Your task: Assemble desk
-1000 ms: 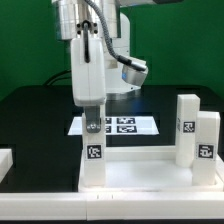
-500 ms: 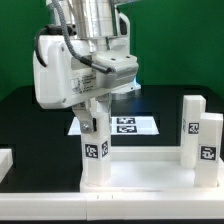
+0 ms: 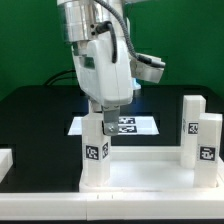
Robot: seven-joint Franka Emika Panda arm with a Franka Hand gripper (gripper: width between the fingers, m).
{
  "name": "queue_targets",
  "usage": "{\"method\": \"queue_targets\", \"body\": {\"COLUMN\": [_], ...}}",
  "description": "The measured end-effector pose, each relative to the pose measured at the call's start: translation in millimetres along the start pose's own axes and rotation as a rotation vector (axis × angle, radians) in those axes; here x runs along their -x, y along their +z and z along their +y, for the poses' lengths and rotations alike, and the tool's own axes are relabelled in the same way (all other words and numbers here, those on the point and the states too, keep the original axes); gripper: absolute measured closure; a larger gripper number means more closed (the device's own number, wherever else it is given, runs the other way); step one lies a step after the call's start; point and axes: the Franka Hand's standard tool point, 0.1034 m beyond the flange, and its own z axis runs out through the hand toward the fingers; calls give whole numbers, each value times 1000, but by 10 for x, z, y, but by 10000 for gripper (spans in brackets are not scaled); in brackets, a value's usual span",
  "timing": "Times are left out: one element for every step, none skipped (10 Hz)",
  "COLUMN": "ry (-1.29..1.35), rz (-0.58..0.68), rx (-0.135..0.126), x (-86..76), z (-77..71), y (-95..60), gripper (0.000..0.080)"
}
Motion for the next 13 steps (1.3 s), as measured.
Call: {"method": "queue_targets", "body": {"ry": [-95,-198,-473,-704,-737,-688,-679,-613,-517,-417,-312,-166,68], "rz": [3,4,18,28,34,34,35,35,38,41,44,47,43], "rx": [1,3,23,56,67,63,62,60,58,57,54,52,42], "x": [-10,-26,-91,-102,-82,-93,-97,-92,-88,-77,-52,-29,-2], "z": [2,8,41,65,60,61,62,61,62,46,9,-14,-26], "y": [-1,2,17,35,38,37,37,39,40,41,47,57,61], "gripper": [152,150,150,150,150,162,162,331,510,514,514,514,514]}}
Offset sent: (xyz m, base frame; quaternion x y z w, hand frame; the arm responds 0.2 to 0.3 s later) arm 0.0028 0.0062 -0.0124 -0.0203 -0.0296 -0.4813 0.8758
